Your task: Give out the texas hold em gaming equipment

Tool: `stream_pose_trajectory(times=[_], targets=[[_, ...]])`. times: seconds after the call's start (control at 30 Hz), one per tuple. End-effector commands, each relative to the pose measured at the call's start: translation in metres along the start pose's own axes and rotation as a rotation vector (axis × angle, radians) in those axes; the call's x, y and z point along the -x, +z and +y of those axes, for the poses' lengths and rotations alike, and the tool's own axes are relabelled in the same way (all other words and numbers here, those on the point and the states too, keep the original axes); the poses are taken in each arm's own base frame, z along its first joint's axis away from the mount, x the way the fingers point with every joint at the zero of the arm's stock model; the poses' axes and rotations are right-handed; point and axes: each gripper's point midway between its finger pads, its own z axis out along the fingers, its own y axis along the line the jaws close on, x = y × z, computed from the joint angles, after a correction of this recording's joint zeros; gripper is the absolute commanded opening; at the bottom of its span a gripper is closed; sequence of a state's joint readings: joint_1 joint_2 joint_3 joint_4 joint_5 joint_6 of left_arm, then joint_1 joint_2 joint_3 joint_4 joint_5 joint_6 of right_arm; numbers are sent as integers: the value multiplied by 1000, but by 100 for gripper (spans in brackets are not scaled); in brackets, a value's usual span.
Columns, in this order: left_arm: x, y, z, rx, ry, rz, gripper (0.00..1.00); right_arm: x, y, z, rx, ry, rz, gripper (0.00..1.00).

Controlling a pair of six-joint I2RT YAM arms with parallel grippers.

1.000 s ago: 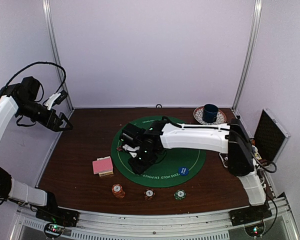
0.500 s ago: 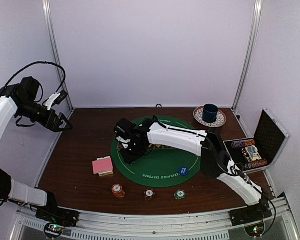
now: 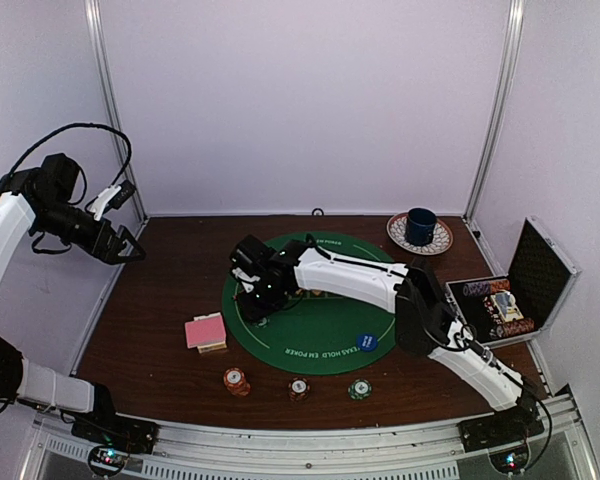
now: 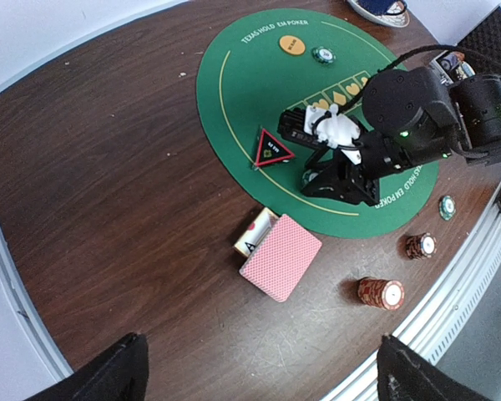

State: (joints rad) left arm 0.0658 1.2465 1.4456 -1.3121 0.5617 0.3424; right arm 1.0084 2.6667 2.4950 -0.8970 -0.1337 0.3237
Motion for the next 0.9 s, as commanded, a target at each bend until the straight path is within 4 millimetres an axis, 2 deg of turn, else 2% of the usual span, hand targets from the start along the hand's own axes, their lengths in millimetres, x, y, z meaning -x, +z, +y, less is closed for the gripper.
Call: stream_pose_trajectory(times=[0.0,0.03,0.13,0.37,0.67,0.87], targets=[[1,-3,-4,-10,9,-16,98,2,11,2,40,32,-3,53],[1,-3,-4,-9,7,-15,98,2,10,1,38,33,-1,57],[1,-4,-4,-9,7,-16,98,4,4,-2,23,25,-4,61],[2,-5,-4,-1,8,-17,98,10,-14,-6,-6,-8,-21,60],[1,-8,-4,14,12,-21,98,-6,-14,-21,-81,-46,28,57],[1,-8,-3,16,11,-18,98,-7,-23,-27,-128,-68,19,56]])
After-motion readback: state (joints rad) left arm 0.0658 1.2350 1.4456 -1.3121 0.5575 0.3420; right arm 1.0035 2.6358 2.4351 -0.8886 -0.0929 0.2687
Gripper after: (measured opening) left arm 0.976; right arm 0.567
